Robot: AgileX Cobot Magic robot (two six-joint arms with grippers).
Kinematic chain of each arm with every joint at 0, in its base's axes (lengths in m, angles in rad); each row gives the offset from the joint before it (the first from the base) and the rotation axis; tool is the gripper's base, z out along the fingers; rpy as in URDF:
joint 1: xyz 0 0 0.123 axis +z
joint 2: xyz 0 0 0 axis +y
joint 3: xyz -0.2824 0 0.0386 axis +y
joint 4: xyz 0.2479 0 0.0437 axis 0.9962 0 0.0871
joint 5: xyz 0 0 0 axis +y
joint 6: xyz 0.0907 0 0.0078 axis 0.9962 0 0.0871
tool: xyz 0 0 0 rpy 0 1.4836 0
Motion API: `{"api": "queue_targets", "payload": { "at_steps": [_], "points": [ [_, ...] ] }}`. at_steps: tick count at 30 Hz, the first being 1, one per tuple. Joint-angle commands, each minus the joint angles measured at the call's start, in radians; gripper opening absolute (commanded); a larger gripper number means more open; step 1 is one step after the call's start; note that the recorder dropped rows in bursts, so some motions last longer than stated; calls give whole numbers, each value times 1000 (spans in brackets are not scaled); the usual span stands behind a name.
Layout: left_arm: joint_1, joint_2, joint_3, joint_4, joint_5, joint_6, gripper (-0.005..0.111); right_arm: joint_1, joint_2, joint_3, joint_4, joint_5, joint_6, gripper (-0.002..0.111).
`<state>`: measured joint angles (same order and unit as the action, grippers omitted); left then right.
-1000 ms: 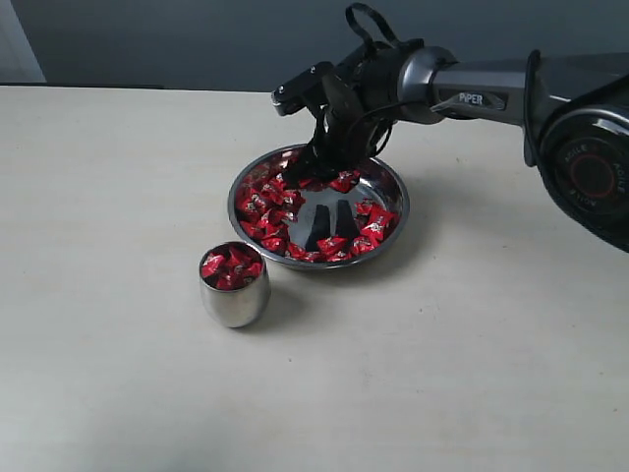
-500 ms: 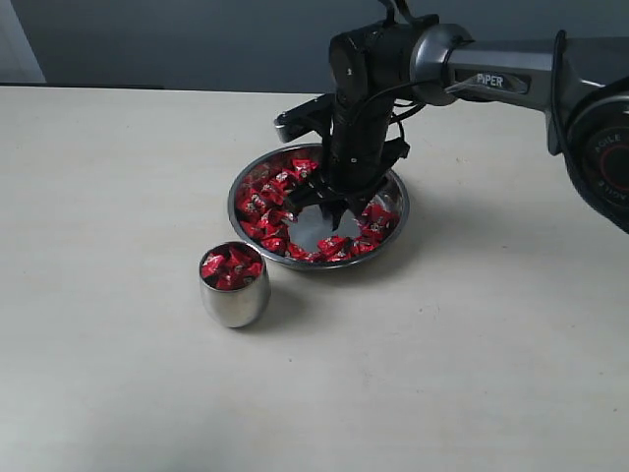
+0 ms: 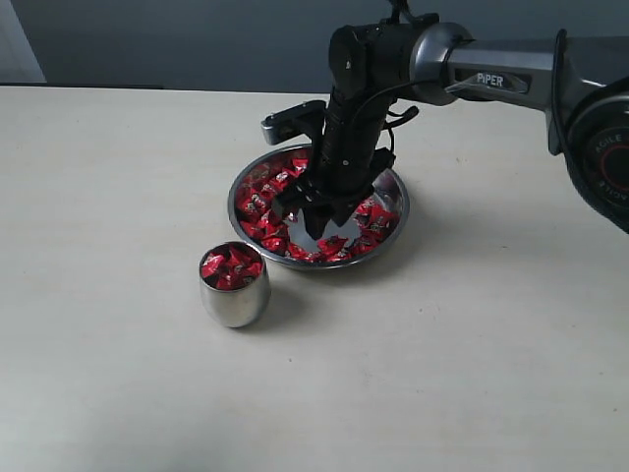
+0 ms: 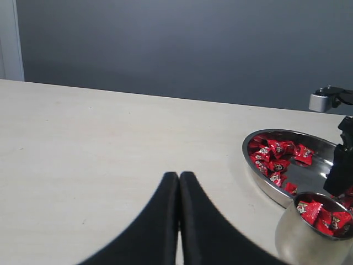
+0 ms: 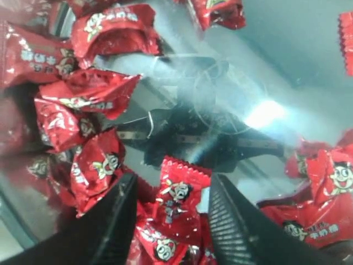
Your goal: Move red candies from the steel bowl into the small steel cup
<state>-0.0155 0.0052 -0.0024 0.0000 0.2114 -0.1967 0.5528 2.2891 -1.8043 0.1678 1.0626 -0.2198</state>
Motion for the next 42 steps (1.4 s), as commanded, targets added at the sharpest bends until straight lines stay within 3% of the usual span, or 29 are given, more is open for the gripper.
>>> {"api": "queue_targets", "payload": {
  "at_steps": [1,25,34,40,41,42],
  "points": [
    [-6,-5,2,0,-4,-3,0,-4,-10,4,1,31,-9,41],
    [-6,-5,2,0,-4,-3,0,-4,47,4,25,40,-9,40],
    [-6,-5,2,0,-4,-3,0,-4,33,4,20,15,-9,8],
    [-6,-5,2,0,-4,-3,0,-4,28,4,18,-5,-16,9],
    [-6,-5,2,0,-4,-3,0,-4,28,4,18,-5,-35,12],
    [-6,-5,2,0,-4,-3,0,-4,28,4,18,-8,-93,22]
  ]
}}
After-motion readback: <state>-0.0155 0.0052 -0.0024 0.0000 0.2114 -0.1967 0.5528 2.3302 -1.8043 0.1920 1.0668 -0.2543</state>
